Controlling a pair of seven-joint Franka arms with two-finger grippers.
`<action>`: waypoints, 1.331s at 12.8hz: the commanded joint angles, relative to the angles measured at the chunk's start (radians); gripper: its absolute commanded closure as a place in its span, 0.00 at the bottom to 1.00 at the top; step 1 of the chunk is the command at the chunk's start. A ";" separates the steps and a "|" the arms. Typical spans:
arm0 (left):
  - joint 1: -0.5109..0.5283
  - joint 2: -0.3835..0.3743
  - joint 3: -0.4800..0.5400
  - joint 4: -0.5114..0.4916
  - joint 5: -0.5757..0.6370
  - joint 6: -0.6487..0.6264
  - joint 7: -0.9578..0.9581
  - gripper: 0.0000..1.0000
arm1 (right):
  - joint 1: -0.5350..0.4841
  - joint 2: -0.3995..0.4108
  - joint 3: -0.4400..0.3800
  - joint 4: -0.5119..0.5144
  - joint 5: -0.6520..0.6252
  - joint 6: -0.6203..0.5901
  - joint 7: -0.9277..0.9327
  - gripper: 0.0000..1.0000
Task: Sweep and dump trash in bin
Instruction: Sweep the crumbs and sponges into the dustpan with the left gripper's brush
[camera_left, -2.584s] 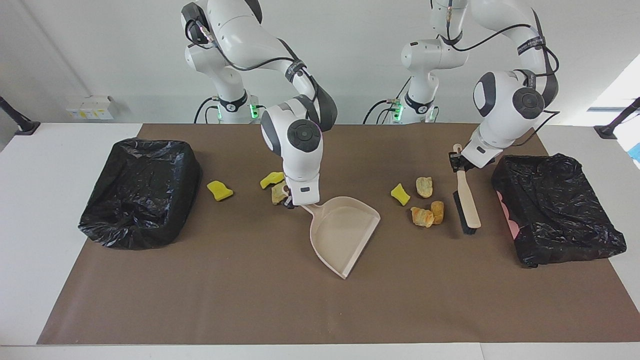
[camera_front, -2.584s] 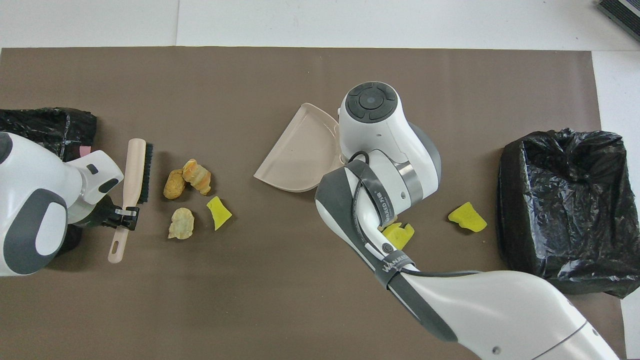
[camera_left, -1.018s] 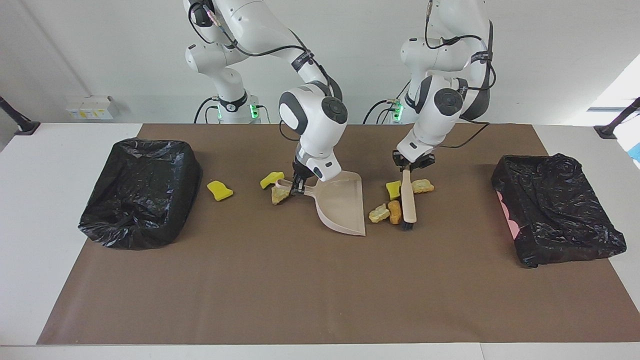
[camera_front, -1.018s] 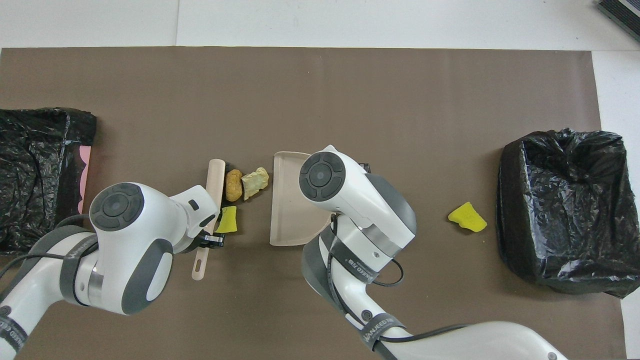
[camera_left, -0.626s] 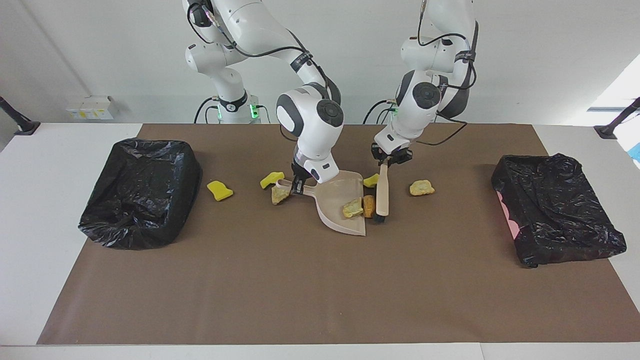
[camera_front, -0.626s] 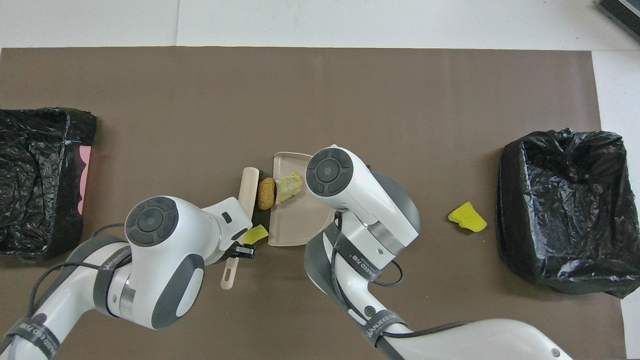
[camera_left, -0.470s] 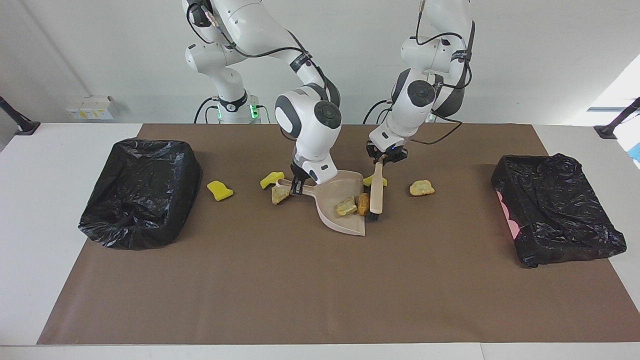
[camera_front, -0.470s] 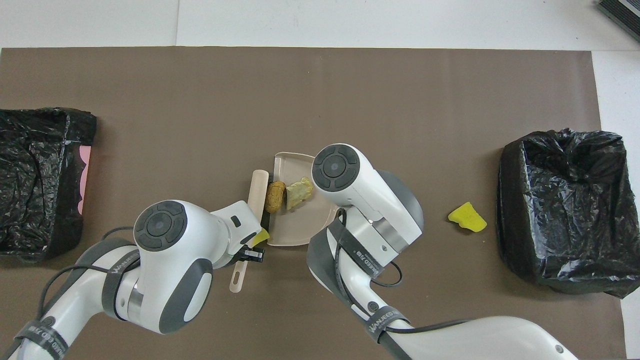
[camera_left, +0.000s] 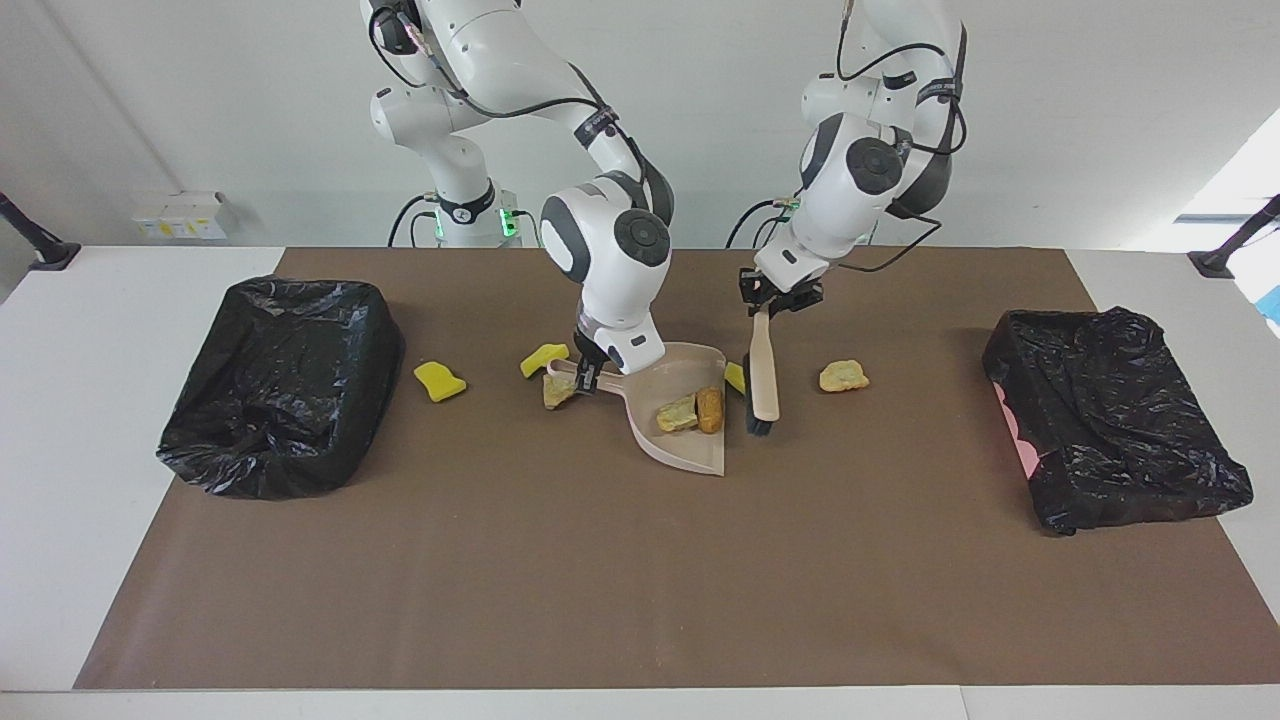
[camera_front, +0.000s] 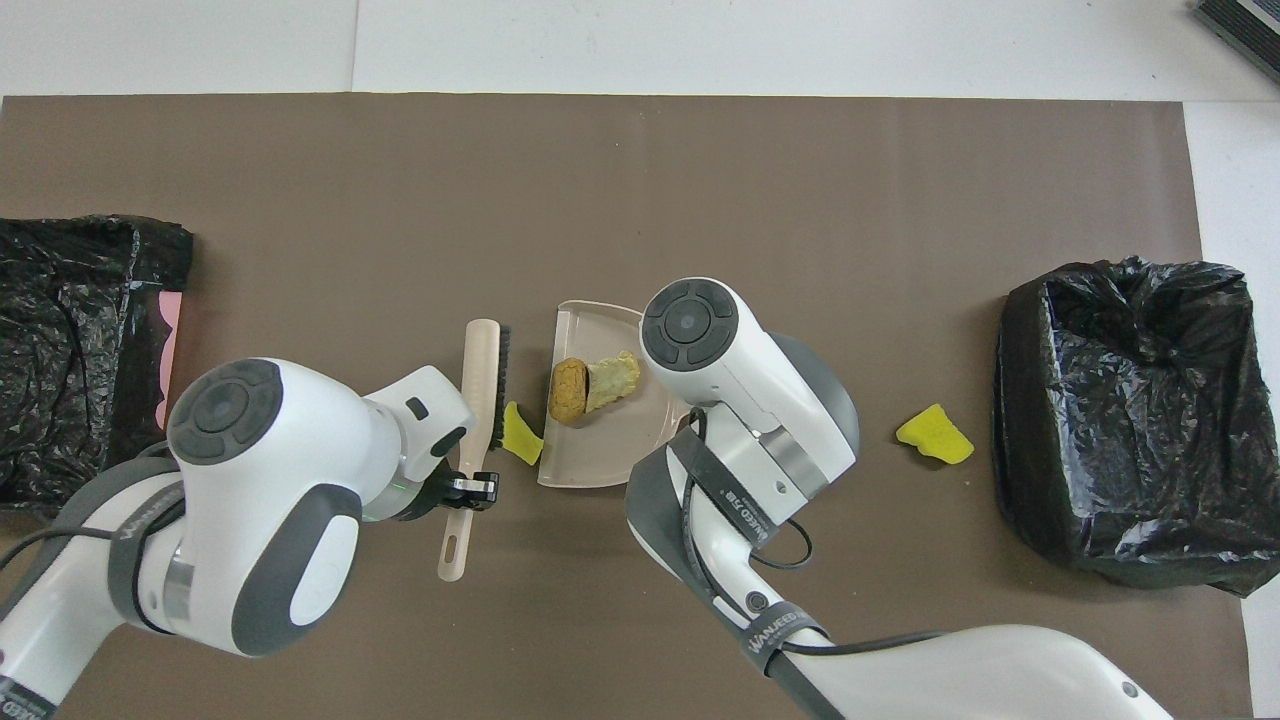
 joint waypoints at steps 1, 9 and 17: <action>0.091 -0.034 0.000 0.007 0.005 -0.095 -0.077 1.00 | -0.019 -0.012 0.005 -0.009 0.002 0.012 -0.107 1.00; 0.237 -0.160 -0.003 -0.131 0.112 -0.239 -0.351 1.00 | 0.001 -0.023 0.005 -0.017 -0.055 -0.012 -0.221 1.00; 0.124 -0.119 -0.011 -0.234 0.123 0.027 -0.181 1.00 | 0.041 -0.014 0.005 -0.025 -0.046 0.034 -0.089 1.00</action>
